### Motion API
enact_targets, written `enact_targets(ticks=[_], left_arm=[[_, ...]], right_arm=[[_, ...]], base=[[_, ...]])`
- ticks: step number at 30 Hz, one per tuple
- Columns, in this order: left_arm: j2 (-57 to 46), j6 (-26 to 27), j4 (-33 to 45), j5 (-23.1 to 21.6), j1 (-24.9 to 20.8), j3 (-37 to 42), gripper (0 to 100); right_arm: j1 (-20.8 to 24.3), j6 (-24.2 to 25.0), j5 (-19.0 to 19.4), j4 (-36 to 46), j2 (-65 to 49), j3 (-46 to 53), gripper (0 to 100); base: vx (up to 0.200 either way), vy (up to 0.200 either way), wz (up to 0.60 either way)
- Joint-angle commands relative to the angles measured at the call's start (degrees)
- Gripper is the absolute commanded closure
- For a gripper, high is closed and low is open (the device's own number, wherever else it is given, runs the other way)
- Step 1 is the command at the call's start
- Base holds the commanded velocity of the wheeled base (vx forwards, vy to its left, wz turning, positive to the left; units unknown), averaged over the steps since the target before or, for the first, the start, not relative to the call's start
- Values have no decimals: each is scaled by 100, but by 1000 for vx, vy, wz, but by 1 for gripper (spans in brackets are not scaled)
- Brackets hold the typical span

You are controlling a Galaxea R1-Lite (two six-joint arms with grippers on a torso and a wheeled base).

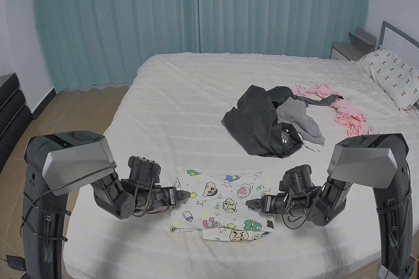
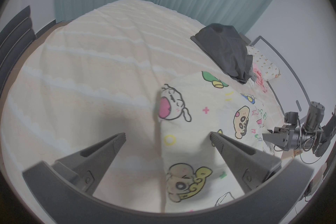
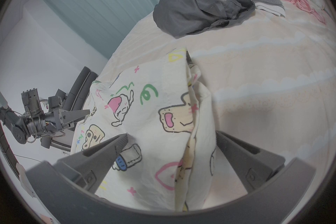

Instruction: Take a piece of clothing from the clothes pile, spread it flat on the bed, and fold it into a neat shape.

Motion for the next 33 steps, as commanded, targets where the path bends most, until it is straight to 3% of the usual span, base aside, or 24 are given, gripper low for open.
enact_targets(ticks=[1,9,10,11,12,19,23,33], left_arm=[[203,6,298,-21,-141,-452,0],[291,6,492,-29,-290,-716,0],[291,-12,492,-29,-308,-707,0],[283,-29,492,-29,-334,-707,0],[283,-38,500,-29,-351,-707,100],[195,-135,500,-12,-431,-575,100],[-16,-328,500,41,-510,-505,100],[-473,-1260,500,67,-782,-364,100]], right_arm=[[8,8,21,-15,66,-28,0],[43,34,56,-15,57,-151,0],[52,34,56,-15,48,-160,100],[60,34,65,-15,48,-178,100],[69,34,56,-24,48,-195,100],[192,60,91,-261,48,-187,100],[192,368,91,-420,5,-116,100],[210,816,126,-947,-479,314,100]], base=[[0,0,0],[0,0,0],[0,0,0],[0,0,0],[0,0,0],[0,0,0],[0,0,0],[0,0,0]])
